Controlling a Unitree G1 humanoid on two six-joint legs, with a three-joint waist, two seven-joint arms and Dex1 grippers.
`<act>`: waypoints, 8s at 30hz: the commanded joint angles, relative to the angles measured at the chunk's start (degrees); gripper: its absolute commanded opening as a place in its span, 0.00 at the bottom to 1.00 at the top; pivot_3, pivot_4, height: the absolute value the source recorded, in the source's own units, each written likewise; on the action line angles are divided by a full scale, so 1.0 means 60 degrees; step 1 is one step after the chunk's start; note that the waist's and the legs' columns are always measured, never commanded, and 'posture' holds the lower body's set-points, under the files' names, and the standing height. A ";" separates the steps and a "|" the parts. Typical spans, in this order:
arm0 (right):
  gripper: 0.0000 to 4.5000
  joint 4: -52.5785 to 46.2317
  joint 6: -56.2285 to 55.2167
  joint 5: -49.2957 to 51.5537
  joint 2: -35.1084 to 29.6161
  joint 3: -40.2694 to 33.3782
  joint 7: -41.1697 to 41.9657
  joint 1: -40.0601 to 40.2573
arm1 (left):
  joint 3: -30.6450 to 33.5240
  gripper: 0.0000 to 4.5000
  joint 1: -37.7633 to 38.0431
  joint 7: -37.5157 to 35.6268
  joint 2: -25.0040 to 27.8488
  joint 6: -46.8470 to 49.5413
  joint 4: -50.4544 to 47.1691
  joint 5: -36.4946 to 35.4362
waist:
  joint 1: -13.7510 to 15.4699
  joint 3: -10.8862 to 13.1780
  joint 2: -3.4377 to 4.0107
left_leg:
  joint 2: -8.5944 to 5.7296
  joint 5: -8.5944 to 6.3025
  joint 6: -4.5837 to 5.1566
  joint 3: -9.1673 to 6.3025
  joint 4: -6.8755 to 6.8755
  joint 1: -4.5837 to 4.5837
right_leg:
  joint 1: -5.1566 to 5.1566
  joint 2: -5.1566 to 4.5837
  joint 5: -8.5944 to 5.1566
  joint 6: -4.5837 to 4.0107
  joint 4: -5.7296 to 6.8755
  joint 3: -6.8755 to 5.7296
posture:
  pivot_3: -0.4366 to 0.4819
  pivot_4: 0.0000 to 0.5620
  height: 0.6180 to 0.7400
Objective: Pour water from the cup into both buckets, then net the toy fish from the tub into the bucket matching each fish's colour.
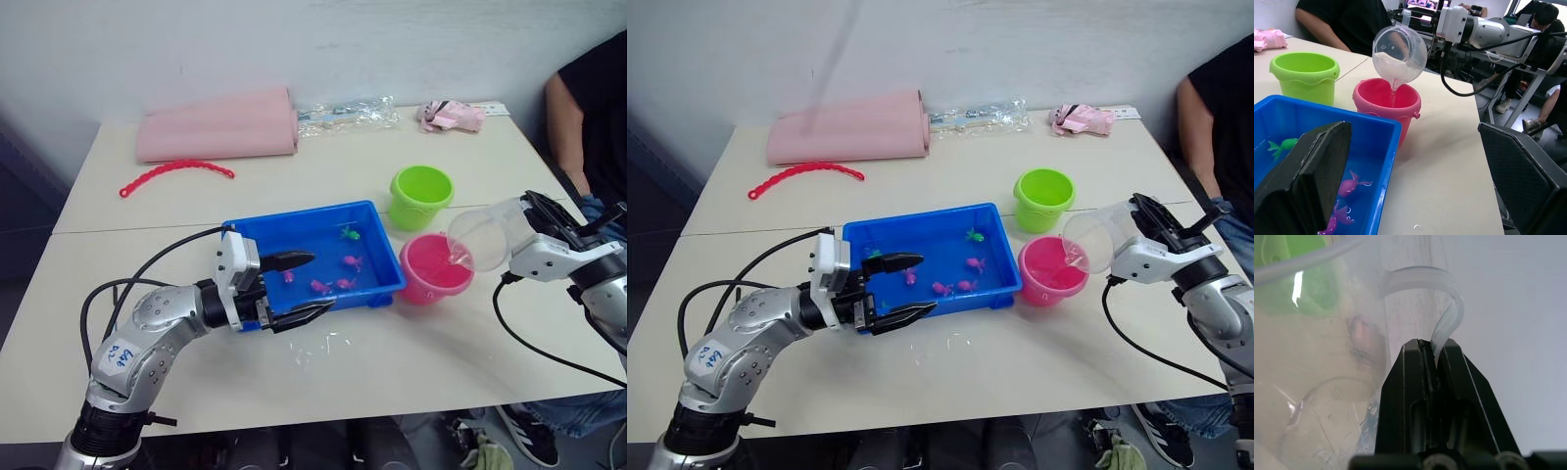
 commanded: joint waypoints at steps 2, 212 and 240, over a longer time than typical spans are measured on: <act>0.01 -0.0076 -0.0105 0.0003 -0.0264 -0.0114 -0.0309 -0.0002 | 0.0024 1.00 -0.0033 -0.0008 -0.0017 -0.0103 -0.0062 0.0032 | 0.0000 0.0000 0.0000 | 0.0000 0.0000 0.0000 0.0000 0.0001 0.0000 | 0.0000 0.0000 0.0000 0.0000 0.0001 0.0001 | 0.48 0.27 1.00; 0.99 -0.4692 0.5636 1.1130 0.2093 0.1960 1.1559 -0.0216 | 0.5791 1.00 0.2662 0.7323 0.1160 0.5871 0.3009 0.0773 | 0.0007 -0.0062 -0.0284 | 0.0139 -0.0116 -0.0037 0.0191 0.0016 -0.0005 | -0.0157 0.0010 0.0010 -0.0098 0.0056 0.0072 | 0.48 0.27 1.00; 1.00 -0.6143 0.8981 1.1274 0.0589 0.1904 0.9632 -0.0935 | 0.4507 0.01 0.2544 -0.3340 0.4129 -0.2940 0.2237 0.1477 | 0.0117 -0.0115 -0.0113 | 0.0144 -0.0111 -0.0125 0.0205 -0.0050 0.0057 | -0.0157 -0.0011 0.0002 -0.0162 0.0070 0.0149 | 0.48 0.27 1.00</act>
